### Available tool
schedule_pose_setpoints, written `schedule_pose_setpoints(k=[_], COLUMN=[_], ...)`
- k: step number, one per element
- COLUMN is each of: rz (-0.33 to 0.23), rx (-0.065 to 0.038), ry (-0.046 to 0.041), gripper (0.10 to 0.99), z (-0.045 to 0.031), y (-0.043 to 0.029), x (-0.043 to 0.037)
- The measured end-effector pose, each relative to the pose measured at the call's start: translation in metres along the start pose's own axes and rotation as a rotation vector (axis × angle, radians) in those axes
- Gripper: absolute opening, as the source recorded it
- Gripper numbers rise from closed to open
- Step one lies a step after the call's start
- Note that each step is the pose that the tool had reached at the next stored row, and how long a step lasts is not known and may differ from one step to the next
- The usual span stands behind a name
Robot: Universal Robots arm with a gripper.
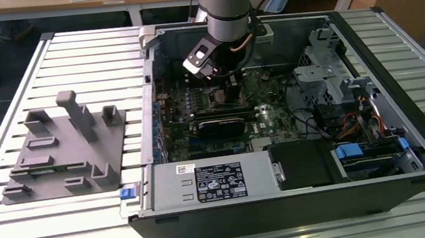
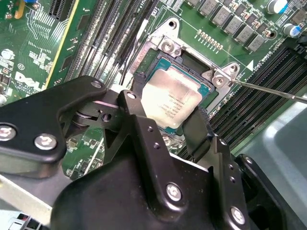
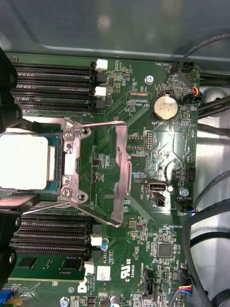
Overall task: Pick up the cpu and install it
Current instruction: 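Place the cpu into insertion slot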
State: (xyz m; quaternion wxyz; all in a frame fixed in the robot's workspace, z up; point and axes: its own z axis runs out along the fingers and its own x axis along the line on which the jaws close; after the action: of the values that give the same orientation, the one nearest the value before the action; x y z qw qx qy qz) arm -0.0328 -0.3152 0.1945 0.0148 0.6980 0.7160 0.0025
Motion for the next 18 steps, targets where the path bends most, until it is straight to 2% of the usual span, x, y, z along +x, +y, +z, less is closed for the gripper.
schedule_pose_setpoints(k=[4,9,10,11,13,14,16,17,18], rz=[0.000,0.000,0.000,0.000,0.000,0.000,0.000,0.000,0.000], rx=[0.000,0.002,0.002,0.002,0.002,0.002,0.002,0.002,0.002], ry=[-0.0002,-0.0001,-0.0001,-0.0001,0.0001,0.0000,0.0000,0.0000,0.0000], gripper=[0.604,0.588,0.525,0.525,0.408,0.408,0.290,0.290,0.235], z=[-0.0013,-0.0073,-0.0078,-0.0083,-0.0094,-0.0102,-0.0115,-0.0125,-0.0134], y=[0.0000,0.0004,0.0004,0.0004,0.0005,0.0005,0.0005,0.0005,0.0006], x=[-0.0001,-0.0002,-0.0002,-0.0002,-0.0002,-0.0002,-0.0002,-0.0002,-0.0003])
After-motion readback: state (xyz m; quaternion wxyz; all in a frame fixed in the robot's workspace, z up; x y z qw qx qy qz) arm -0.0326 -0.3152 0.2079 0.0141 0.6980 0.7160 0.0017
